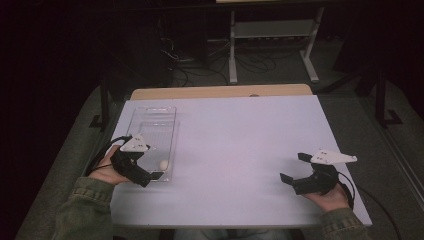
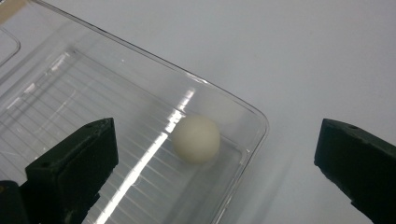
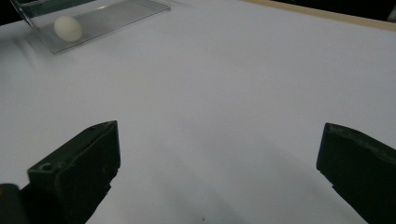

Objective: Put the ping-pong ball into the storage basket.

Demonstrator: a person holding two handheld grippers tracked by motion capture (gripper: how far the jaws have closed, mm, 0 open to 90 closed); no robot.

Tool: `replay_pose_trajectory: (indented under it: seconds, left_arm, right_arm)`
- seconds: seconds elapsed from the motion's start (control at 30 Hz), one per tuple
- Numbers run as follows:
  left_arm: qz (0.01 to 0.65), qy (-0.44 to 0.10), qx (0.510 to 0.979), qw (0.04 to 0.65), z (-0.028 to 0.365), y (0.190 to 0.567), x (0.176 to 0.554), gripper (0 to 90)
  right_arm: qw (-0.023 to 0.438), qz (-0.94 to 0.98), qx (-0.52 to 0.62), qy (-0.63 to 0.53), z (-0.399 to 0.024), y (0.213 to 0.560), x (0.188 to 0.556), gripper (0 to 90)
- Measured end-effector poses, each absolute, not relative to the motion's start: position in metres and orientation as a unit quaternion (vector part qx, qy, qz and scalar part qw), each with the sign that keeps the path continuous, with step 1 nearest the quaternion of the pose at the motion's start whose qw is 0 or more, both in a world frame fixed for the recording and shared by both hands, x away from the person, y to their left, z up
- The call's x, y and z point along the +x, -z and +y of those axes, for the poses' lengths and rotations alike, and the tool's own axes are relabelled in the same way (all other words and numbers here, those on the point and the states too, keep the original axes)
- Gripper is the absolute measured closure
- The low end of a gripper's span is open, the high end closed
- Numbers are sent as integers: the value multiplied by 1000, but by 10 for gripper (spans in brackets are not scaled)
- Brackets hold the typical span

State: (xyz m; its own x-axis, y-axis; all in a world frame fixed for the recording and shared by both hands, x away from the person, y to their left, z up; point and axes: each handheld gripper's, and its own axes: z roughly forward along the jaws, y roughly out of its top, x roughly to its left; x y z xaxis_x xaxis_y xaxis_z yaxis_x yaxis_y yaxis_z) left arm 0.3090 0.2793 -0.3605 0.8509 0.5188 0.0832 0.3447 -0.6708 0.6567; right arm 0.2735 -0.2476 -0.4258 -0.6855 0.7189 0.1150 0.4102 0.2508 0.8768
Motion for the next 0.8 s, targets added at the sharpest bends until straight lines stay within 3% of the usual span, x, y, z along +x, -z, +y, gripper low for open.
replay_pose_trajectory:
  seconds: [0.8]
  left_arm:
    - [258,-164,863,403,300,367,289,0]
  right_arm:
    - [154,750,372,-524,-250,429,271,0]
